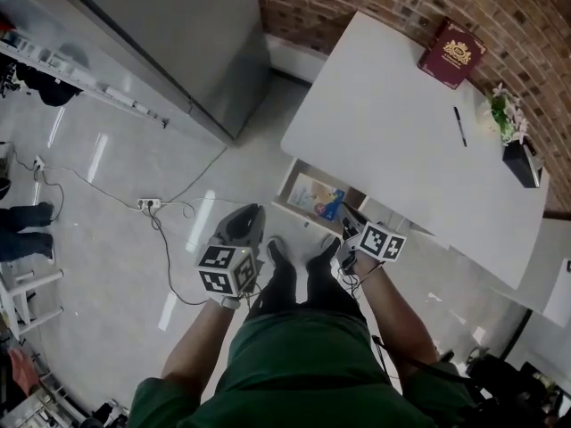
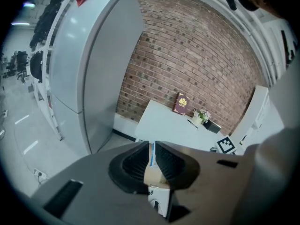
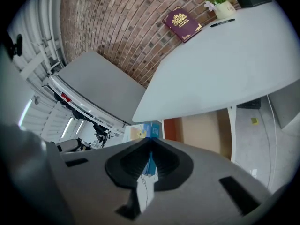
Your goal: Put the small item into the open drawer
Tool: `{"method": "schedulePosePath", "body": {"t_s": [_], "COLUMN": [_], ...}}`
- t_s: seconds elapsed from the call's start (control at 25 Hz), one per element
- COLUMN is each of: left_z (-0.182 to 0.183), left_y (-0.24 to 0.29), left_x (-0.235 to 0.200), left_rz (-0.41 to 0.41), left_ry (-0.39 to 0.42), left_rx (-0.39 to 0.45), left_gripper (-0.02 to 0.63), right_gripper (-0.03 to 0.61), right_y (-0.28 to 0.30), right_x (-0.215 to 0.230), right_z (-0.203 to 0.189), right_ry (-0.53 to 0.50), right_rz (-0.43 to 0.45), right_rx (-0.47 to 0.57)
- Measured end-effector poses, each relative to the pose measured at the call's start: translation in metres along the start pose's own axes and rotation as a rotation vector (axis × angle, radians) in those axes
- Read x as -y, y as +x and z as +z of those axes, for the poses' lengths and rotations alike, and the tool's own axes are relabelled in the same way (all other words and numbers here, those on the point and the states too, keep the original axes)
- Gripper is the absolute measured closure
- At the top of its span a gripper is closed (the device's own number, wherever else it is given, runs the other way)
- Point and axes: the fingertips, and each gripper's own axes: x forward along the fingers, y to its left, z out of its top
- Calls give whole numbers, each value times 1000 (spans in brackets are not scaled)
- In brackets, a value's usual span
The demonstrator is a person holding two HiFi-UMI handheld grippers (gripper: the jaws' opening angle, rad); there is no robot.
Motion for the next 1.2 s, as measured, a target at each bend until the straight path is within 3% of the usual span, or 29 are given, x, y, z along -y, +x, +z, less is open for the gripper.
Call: {"method": "schedulePosePath", "body": {"t_s": [0.48, 1.2], "left_z": [-42, -103], "left_y": [25, 52], "left_x": [-5, -26], "left_rz": [5, 24], "left_ry": [41, 14], "left_rx": [-89, -210], "left_gripper": [574, 574], "right_gripper": [558, 557], "right_y": [23, 89], "right_x": [67, 169], "right_z": [-27, -65], "right_ry": [26, -41], "right_rz": [-124, -336], "right_rx": [5, -141]}}
